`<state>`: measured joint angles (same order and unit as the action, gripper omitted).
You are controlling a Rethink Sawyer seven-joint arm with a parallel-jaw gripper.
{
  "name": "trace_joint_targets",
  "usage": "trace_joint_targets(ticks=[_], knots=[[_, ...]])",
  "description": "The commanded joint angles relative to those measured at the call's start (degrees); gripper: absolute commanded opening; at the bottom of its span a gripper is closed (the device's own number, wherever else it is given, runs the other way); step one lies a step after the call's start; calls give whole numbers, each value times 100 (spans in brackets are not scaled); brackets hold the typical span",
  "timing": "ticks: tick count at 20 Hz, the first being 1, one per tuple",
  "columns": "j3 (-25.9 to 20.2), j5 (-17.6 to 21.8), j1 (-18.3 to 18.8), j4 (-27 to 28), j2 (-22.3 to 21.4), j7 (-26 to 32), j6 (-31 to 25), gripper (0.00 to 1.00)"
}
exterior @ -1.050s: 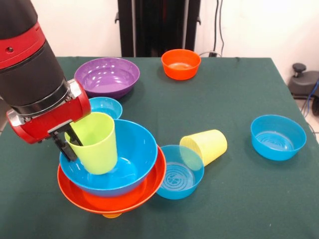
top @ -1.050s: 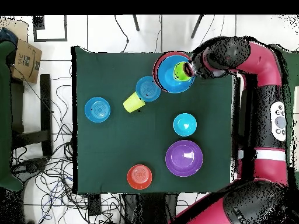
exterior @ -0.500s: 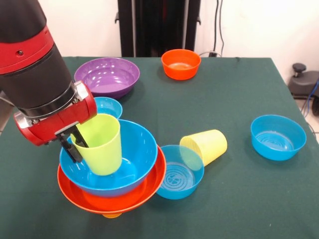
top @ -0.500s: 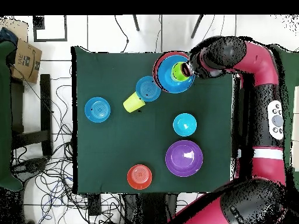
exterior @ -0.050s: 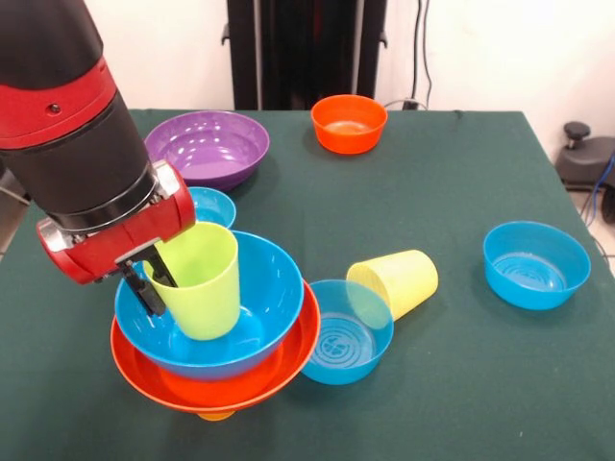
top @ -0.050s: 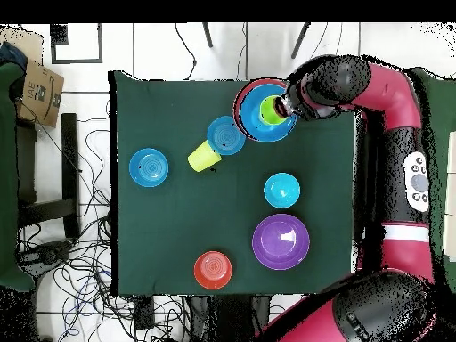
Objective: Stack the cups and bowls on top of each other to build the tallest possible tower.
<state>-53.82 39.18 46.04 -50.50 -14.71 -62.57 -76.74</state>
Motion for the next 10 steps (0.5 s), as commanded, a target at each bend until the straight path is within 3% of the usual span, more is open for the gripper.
trace_joint_targets(ticks=[1, 10], knots=[[362, 404, -225, 85, 59, 1745, 151, 0], [391, 436, -209, -49, 35, 1698, 329, 0]])
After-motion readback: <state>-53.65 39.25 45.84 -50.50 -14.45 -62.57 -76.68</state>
